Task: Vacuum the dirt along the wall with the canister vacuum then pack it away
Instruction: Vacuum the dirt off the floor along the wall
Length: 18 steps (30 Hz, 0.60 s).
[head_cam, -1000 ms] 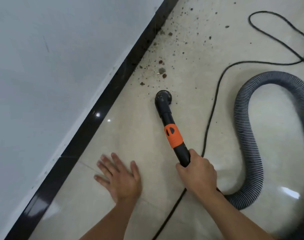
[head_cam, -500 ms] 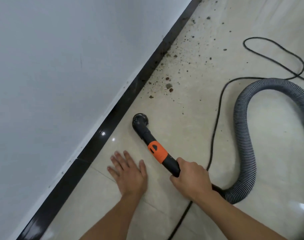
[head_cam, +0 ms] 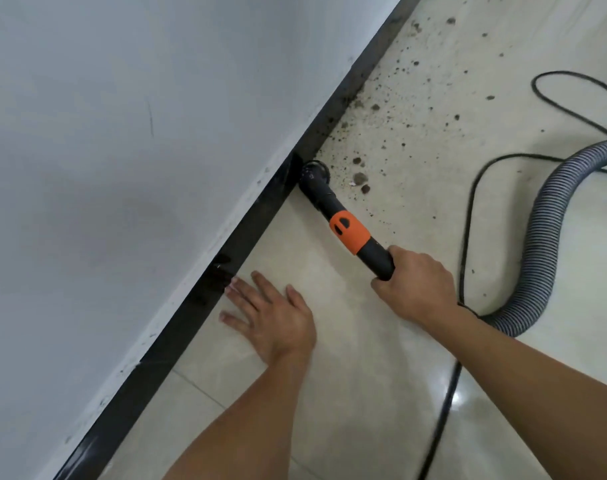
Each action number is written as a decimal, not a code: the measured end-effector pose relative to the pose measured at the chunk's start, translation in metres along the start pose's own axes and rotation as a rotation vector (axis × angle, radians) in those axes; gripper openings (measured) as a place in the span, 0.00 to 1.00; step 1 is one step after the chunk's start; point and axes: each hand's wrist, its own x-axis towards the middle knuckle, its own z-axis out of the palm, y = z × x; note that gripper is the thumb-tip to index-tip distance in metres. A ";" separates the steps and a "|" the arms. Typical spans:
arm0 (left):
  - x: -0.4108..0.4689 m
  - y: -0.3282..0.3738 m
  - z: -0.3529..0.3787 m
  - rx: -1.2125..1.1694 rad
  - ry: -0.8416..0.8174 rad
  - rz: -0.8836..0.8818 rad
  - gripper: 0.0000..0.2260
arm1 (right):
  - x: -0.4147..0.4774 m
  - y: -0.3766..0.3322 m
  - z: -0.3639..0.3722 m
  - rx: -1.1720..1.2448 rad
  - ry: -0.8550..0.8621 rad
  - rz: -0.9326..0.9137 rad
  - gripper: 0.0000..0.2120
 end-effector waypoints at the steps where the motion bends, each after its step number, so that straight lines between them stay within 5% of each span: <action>1: 0.000 0.000 0.000 -0.002 -0.011 -0.007 0.32 | 0.006 0.001 -0.003 0.010 0.000 0.010 0.08; 18: 0.003 0.001 0.009 -0.014 0.010 -0.027 0.31 | 0.131 0.010 -0.035 0.102 0.074 0.156 0.11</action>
